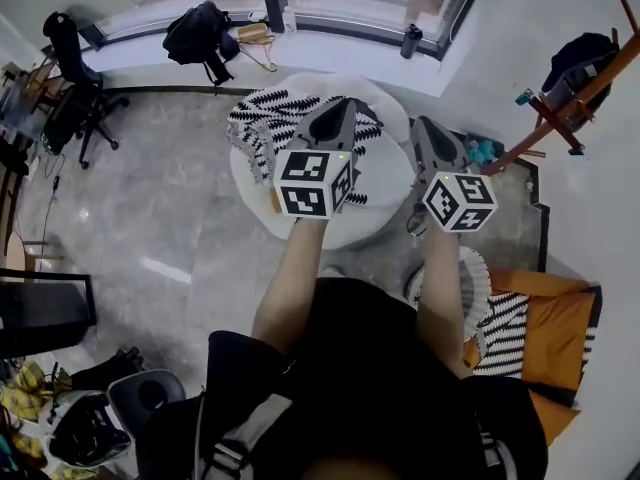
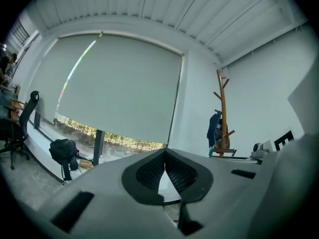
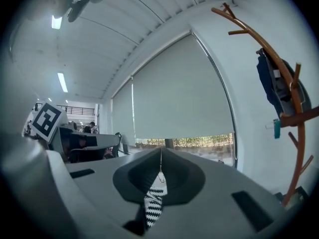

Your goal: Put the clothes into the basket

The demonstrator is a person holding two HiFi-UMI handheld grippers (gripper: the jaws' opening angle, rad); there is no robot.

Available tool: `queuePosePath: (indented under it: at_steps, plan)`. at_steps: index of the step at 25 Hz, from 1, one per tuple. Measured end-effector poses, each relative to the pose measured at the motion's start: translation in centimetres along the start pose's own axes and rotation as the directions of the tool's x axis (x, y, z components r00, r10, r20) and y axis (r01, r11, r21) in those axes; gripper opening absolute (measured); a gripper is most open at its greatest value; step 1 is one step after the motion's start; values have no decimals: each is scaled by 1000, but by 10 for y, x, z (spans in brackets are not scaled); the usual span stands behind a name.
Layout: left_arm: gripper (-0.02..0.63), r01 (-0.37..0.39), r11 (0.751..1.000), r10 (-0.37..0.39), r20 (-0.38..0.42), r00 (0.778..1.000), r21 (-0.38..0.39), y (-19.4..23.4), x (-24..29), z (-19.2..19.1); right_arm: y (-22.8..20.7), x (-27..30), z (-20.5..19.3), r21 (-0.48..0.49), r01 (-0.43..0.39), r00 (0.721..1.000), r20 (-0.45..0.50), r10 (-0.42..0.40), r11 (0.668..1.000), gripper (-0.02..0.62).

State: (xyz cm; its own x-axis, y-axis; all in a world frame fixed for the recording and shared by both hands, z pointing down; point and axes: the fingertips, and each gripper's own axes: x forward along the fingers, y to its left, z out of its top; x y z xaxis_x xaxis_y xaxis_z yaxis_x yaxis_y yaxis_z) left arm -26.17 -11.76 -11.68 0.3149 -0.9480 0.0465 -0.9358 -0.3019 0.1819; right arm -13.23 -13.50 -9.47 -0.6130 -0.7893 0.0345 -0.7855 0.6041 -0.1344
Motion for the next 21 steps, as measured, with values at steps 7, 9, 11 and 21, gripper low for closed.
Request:
queuePosePath:
  at_steps: [7,9,11,21]
  plan:
    - [8,42,999,-42,17,999,12,-9,6,7,4,4,14,-52,3,1000,5,-3,999,14]
    - [8,50,999,-50,15,999,15,-10,6,8,7,6,16,-51,2,1000,5,-2,999,14]
    - [8,56,998,-56,18,998,12,-11,7,10,10,7,19,-56,0,1000,8,0,998,14]
    - [8,79,997,-79,7,997,19,-12,5,7,11,5,17,-60,7,1000,6,-7,998,14]
